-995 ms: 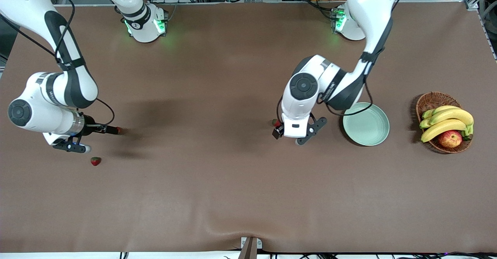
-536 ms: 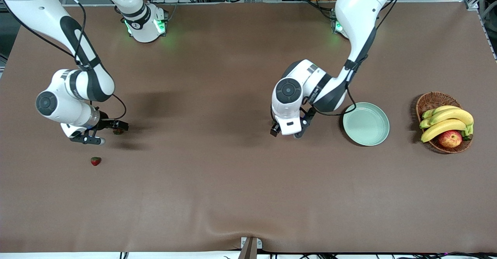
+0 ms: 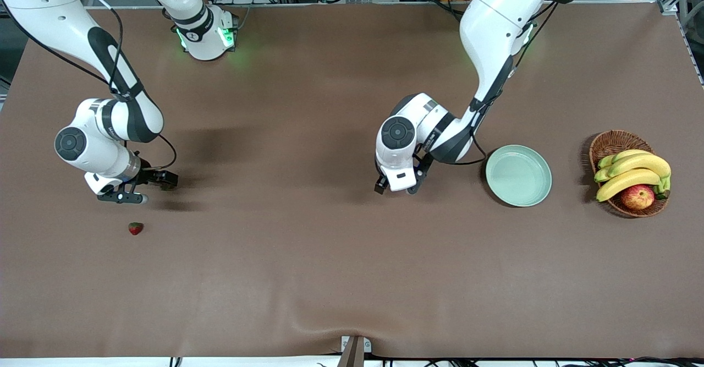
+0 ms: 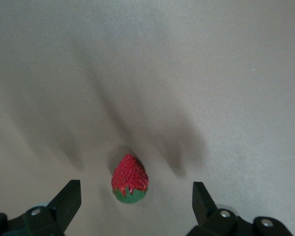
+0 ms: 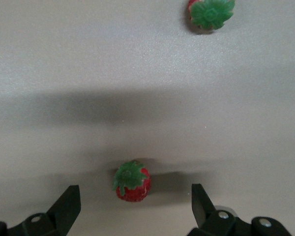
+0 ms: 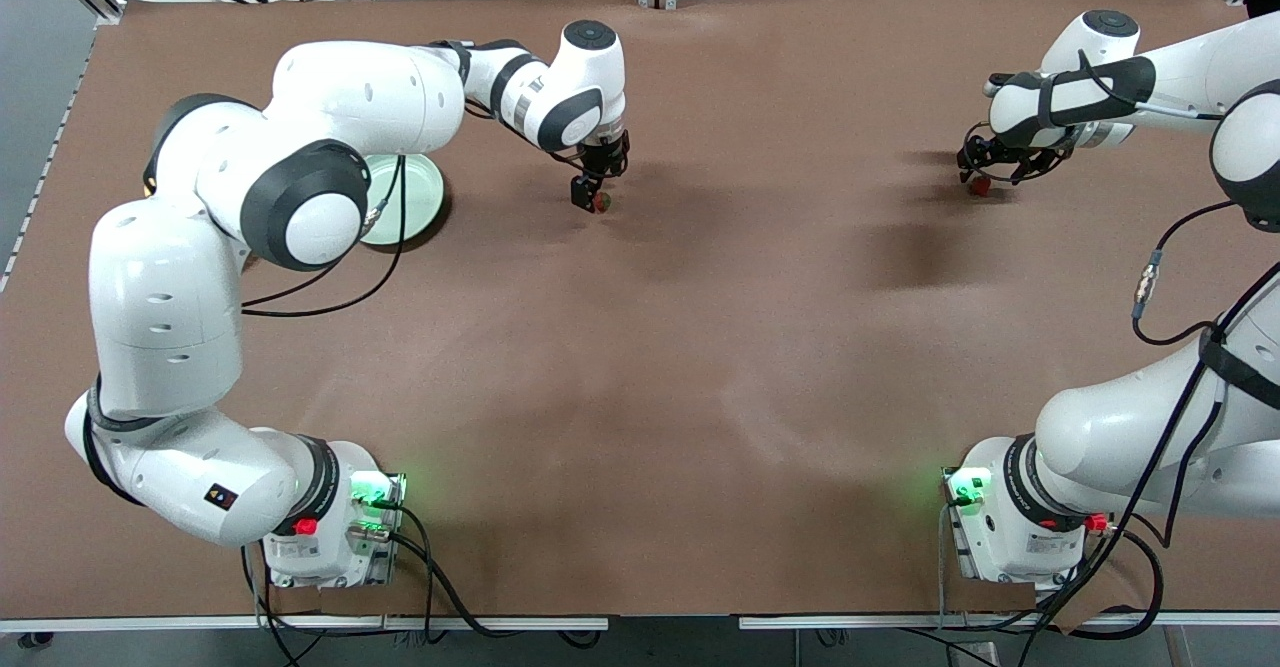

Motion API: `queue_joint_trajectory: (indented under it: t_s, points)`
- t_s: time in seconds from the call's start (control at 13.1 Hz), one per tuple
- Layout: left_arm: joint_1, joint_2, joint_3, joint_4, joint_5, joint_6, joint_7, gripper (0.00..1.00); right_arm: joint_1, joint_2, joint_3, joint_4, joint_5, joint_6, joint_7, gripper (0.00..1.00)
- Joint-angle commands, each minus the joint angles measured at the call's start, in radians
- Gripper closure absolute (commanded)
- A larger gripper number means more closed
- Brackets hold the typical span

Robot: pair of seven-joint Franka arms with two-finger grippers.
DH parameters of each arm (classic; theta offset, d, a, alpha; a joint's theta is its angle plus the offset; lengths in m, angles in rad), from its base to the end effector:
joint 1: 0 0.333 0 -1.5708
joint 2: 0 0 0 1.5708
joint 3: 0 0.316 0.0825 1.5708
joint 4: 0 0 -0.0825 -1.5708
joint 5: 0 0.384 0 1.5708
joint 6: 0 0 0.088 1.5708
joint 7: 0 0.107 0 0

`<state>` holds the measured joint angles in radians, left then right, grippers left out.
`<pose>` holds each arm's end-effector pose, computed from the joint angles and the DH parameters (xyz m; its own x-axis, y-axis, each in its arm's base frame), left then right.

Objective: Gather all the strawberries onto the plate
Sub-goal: 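Grasp the strawberry with the left gripper while the right gripper descends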

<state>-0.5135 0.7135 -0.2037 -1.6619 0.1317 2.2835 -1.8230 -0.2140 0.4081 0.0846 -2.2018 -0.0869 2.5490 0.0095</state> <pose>0.5195 -0.4303 0.1917 0.4887 0.8722 -0.0205 0.8687 -0.4887 -0.0810 0.5441 -0.0686 0.1898 0.9957 -0.0715 -0.0586 -0.0709 -0.9974 0.0112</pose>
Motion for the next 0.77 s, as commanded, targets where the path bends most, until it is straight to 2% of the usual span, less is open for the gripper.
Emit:
queue_joint_trajectory:
  t_s: [0.0,0.08,0.23,0.31,0.46,0.54,0.69]
  points:
    - [-0.005,-0.008,0.003,-0.019,0.028,0.013,-0.027,0.0,-0.021,0.018,0.015,-0.004,-0.036,0.03,-0.008,0.0]
    - [-0.005,-0.003,0.004,-0.021,0.028,0.013,-0.027,0.0,-0.021,0.018,0.015,-0.004,-0.037,0.03,-0.008,0.0]
    - [-0.005,-0.002,0.003,-0.022,0.028,0.013,-0.027,0.17,-0.019,0.018,0.015,-0.004,-0.037,0.028,-0.008,0.0]
    - [-0.005,0.0,0.003,-0.022,0.028,0.013,-0.033,0.27,-0.019,0.02,0.015,-0.006,-0.037,0.028,-0.008,0.09]
    - [-0.005,0.004,0.003,-0.019,0.028,0.013,-0.055,0.39,-0.019,0.02,0.015,-0.006,-0.037,0.022,-0.008,0.26]
    - [-0.005,0.006,0.003,-0.018,0.028,0.013,-0.055,0.46,-0.019,0.02,0.015,-0.004,-0.037,0.02,-0.006,0.39]
    - [-0.005,0.006,0.004,-0.015,0.029,0.013,-0.047,0.75,-0.019,0.018,0.015,-0.004,-0.037,0.017,-0.002,0.77]
